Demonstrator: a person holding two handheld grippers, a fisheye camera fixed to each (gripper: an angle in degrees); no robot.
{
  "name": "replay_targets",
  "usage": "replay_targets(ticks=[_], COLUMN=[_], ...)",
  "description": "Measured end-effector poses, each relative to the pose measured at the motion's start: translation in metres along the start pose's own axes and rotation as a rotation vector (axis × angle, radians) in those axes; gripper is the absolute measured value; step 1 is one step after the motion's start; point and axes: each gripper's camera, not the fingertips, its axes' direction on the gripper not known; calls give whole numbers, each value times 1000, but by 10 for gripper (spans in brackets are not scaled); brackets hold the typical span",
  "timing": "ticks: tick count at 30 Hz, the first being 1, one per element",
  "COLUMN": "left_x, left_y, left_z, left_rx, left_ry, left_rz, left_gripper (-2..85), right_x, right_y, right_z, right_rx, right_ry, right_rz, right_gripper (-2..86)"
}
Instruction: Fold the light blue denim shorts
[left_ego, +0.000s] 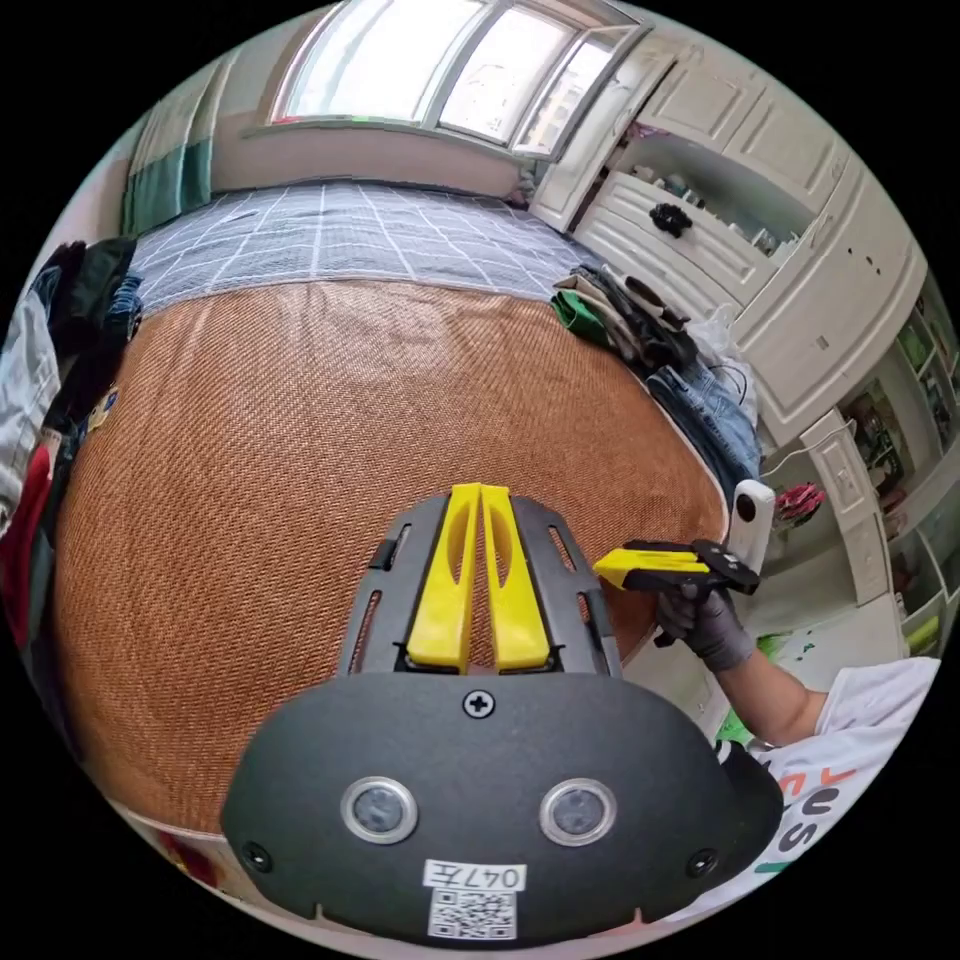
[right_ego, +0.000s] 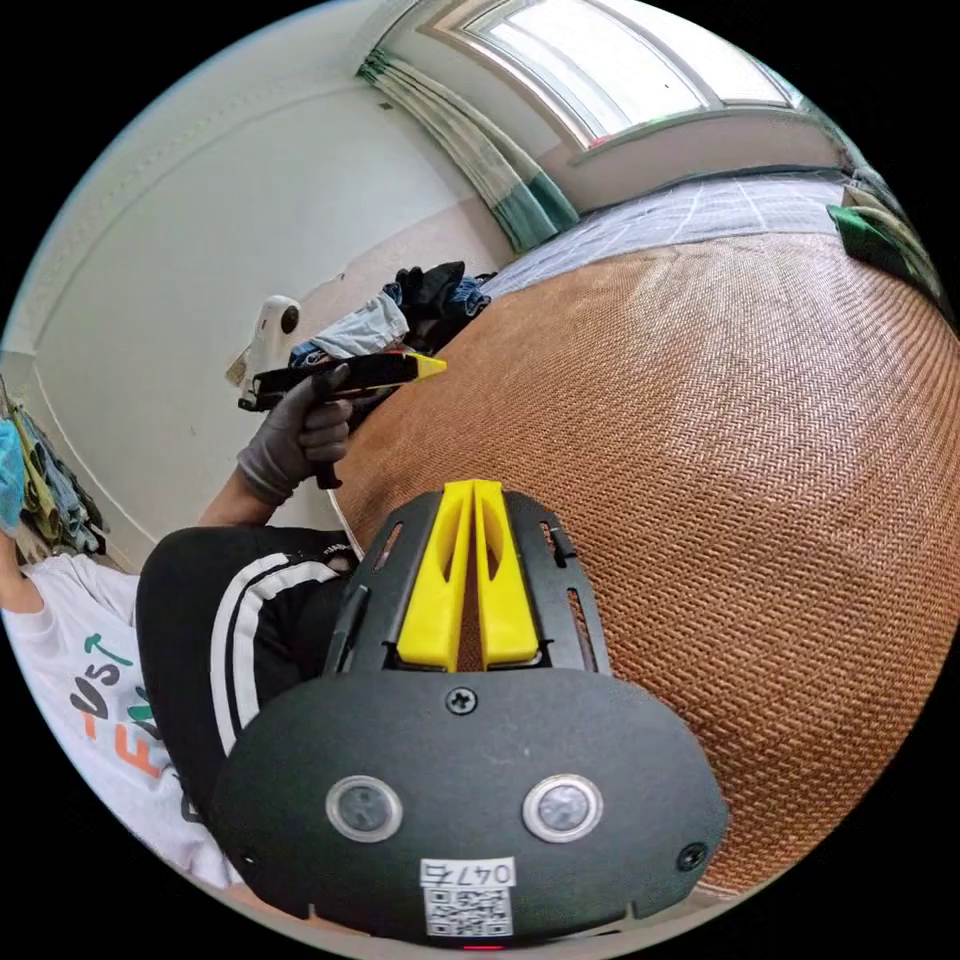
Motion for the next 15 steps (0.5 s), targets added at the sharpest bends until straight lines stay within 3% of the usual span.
replay_targets(ticks=[7, 11, 15], left_x=[-122, -212, -260], left_y=[132, 247, 328], left_z=[-102, -174, -217], left_rx=[148, 350, 437], left_ry=[9, 15, -8], left_rz=[-321, -635, -765], left_gripper=[-10, -10, -10], right_x=[-53, -180, -285], right_y=[-50, -161, -261], right_z=[34, 83, 148], right_rx=[-19, -9, -44], right_ry=[19, -52, -145], right_rz=[57, -183, -340], right_gripper=[-9, 18, 37])
